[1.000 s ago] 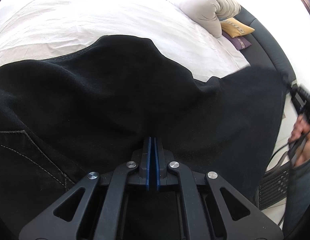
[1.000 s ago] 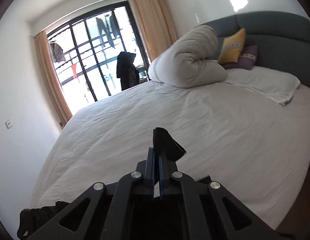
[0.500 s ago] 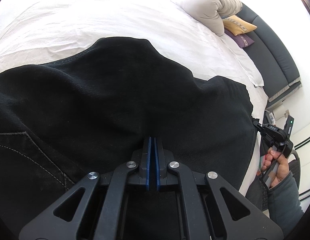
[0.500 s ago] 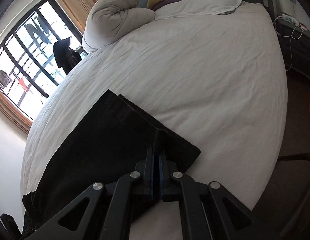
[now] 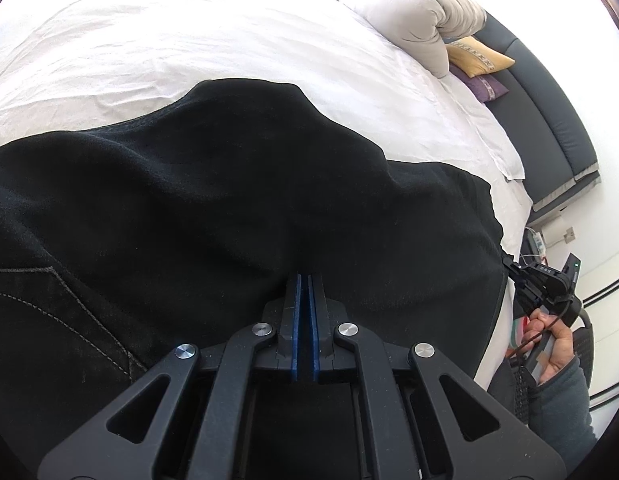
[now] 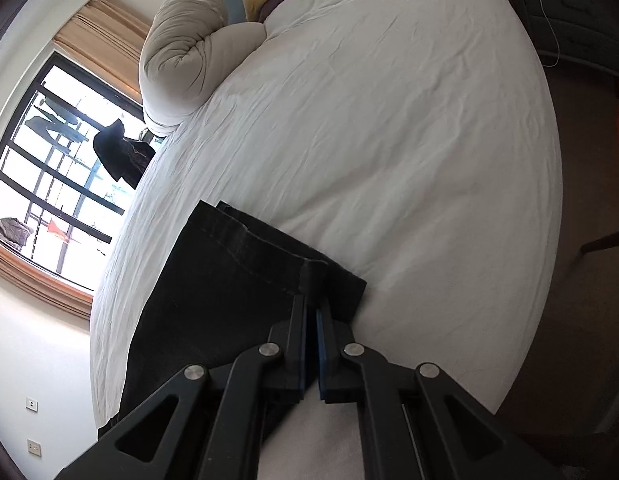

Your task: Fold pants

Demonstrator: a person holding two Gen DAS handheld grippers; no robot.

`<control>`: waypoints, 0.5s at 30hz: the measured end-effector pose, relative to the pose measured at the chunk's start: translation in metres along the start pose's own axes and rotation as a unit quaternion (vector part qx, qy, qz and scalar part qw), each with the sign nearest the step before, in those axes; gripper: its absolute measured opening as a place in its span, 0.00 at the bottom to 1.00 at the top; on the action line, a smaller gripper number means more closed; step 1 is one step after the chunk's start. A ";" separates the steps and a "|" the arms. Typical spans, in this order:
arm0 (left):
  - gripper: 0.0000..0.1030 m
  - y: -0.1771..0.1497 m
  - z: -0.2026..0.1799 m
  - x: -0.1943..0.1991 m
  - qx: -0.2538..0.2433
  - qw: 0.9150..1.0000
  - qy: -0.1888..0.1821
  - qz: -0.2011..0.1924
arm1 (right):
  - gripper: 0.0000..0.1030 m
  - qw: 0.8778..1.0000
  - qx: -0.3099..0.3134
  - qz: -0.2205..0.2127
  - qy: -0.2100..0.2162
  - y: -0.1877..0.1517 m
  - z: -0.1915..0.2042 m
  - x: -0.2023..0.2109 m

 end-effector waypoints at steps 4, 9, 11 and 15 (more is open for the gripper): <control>0.04 0.004 0.000 -0.001 -0.002 1.000 0.000 -0.001 | 0.04 1.000 -0.008 -0.002 0.000 0.003 -0.001 -0.001; 0.04 0.006 0.001 0.001 -0.002 1.000 0.001 -0.005 | 0.03 1.000 -0.020 -0.006 0.004 0.005 -0.006 -0.002; 0.04 0.007 0.003 0.003 0.000 1.000 0.003 -0.011 | 0.02 1.000 -0.023 -0.007 0.004 0.004 -0.008 -0.002; 0.04 0.012 0.014 0.009 0.015 0.999 0.005 -0.028 | 0.01 0.999 -0.030 -0.012 0.001 0.004 -0.010 -0.002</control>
Point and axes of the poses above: each gripper's, at about its wrist camera, not at the fingertips, and x roughly against the way its jaws point, z to its left, y to its top, the point moved 7 cm from there along -x, roughly the way its jaws point, and after that the axes turned 13 degrees about y, right-handed, at the moved point
